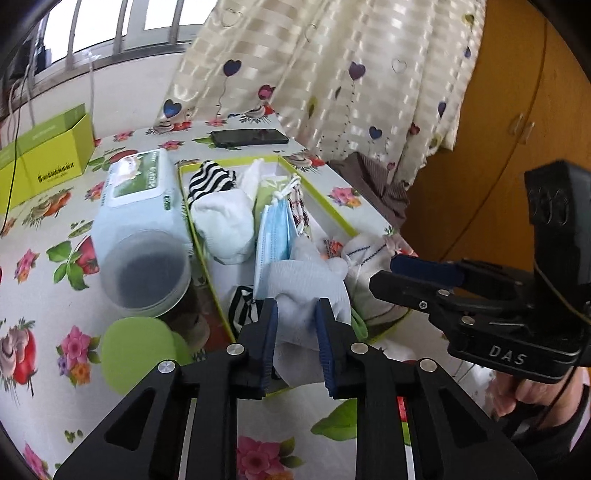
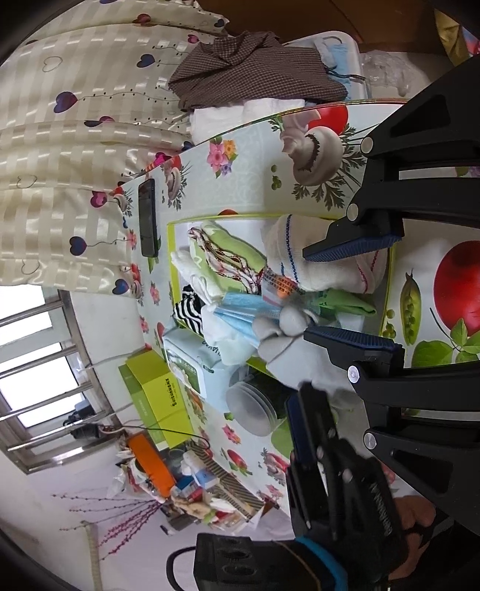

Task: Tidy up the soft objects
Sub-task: 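Lower the white sock into the box lid and open the left tool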

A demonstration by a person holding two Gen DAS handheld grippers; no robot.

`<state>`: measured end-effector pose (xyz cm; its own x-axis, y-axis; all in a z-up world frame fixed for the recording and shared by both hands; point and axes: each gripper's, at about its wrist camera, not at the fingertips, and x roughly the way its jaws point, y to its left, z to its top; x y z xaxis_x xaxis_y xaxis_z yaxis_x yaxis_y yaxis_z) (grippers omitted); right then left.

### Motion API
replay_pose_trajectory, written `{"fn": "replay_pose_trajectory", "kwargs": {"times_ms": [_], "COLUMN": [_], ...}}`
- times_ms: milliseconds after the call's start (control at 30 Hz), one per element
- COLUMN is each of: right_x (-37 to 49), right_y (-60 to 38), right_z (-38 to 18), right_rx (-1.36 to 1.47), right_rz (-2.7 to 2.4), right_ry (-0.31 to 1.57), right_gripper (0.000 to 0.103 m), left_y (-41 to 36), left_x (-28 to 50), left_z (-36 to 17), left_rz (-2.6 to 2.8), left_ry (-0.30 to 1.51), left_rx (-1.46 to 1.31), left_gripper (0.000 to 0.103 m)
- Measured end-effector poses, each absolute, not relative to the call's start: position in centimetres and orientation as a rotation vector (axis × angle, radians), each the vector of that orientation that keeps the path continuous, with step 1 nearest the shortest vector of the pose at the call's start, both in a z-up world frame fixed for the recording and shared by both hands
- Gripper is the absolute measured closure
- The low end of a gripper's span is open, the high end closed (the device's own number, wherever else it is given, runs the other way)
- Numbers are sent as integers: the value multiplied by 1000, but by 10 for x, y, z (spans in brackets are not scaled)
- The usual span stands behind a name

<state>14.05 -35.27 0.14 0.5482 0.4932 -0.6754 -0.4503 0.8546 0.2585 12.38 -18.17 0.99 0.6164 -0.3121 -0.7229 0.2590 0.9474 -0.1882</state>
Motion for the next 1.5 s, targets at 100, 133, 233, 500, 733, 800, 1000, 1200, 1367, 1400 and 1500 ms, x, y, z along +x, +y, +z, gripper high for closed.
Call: {"fn": "replay_pose_trajectory", "kwargs": {"times_ms": [100, 133, 233, 500, 733, 800, 1000, 1200, 1367, 1400, 1500], "right_x": [140, 140, 139, 128, 112, 106, 92, 82, 79, 80, 88], "right_y": [-351, -351, -350, -345, -336, -334, -325, -315, -312, -312, -312], "right_z": [-1, -2, -3, 9, 22, 27, 37, 41, 43, 43, 39], "right_rx": [56, 55, 56, 47, 15, 7, -22, -46, -52, -53, -50], "right_rz": [555, 554, 550, 539, 496, 484, 479, 476, 474, 471, 465], "right_ry": [825, 827, 833, 815, 802, 794, 781, 778, 771, 766, 760], "right_gripper": [68, 67, 67, 67, 54, 50, 46, 45, 45, 45, 45], "left_y": [-186, -186, -186, -174, -168, -166, -160, -155, -153, -151, -148], "left_x": [130, 131, 131, 118, 99, 95, 81, 72, 68, 68, 68], "left_z": [2, 0, -1, 14, 29, 32, 38, 41, 41, 42, 42], "left_rz": [-322, -326, -329, -326, -323, -322, -301, -293, -291, -289, -283], "left_ry": [871, 875, 880, 847, 820, 813, 795, 790, 786, 784, 779], "left_rx": [-52, -50, -52, -85, -84, -79, -77, -75, -82, -84, -92], "left_gripper": [81, 81, 81, 81, 81, 80, 80, 80, 80, 80, 80]}}
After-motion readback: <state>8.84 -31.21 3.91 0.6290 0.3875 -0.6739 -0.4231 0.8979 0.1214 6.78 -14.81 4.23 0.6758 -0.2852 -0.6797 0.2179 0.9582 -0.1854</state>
